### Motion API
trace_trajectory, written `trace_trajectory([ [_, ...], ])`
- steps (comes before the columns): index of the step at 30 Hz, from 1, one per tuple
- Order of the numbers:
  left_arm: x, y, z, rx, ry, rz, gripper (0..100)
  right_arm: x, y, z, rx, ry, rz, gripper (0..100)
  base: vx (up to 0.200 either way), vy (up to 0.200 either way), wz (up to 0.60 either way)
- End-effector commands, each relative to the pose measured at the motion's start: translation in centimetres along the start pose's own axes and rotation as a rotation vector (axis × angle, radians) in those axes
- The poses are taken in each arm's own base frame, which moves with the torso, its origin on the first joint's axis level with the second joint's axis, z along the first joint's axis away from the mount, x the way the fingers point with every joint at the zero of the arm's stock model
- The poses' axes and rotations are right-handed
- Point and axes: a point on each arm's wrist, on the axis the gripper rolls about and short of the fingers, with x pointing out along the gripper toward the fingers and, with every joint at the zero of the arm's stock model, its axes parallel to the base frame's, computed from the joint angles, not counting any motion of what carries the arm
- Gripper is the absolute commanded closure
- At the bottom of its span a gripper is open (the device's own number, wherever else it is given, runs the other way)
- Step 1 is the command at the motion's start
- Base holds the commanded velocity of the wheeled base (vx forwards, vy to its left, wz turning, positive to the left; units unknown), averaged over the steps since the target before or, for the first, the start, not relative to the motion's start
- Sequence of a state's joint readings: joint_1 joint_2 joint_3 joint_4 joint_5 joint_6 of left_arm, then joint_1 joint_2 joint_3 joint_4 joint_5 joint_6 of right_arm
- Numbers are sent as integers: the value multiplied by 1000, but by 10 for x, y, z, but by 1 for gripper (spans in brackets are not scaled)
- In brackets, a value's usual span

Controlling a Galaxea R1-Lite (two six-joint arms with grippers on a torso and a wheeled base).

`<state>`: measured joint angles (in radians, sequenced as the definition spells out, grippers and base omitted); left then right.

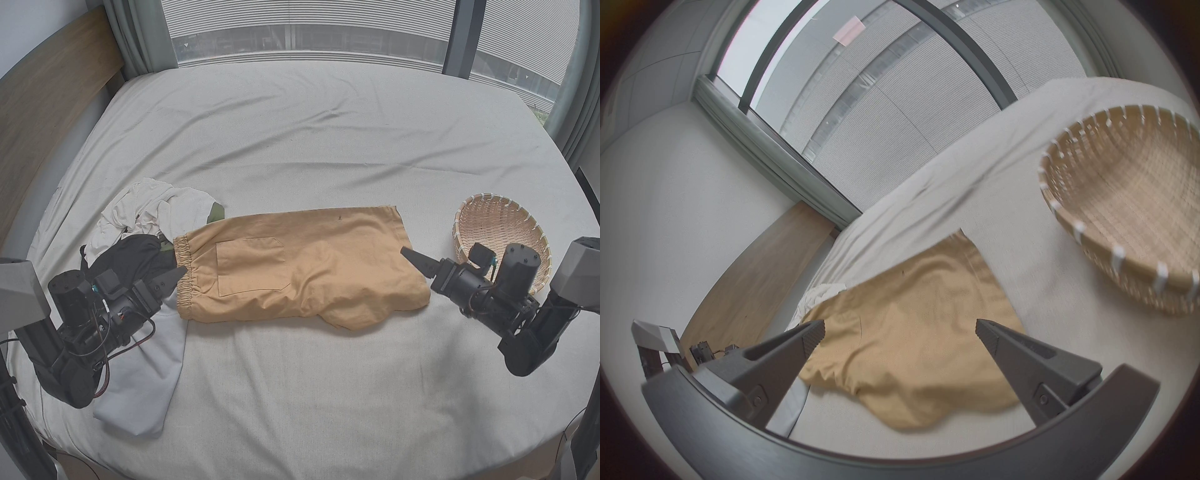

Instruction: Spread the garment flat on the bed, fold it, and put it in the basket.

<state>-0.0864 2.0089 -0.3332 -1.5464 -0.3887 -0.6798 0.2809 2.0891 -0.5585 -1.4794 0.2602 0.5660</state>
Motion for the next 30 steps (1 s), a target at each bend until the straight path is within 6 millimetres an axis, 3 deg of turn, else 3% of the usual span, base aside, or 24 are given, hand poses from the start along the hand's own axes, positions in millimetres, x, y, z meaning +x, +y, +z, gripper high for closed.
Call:
trace_trajectory([
  [1, -16, -13, -16, 32, 81, -32, 0, -17, 1, -23, 49, 82, -21, 0, 0, 0, 0],
  [15, -25, -11, -27, 118, 139, -30, 0, -14, -21, -57, 80, 170, -130, 0, 0, 0, 0],
  [24, -25, -12, -28, 128, 144, -33, 0, 1, -31, -68, 86, 182, -142, 0, 0, 0, 0],
  [30, -25, -12, -29, 129, 146, -30, 0, 23, -34, -65, 113, 110, -145, 0, 0, 0, 0],
])
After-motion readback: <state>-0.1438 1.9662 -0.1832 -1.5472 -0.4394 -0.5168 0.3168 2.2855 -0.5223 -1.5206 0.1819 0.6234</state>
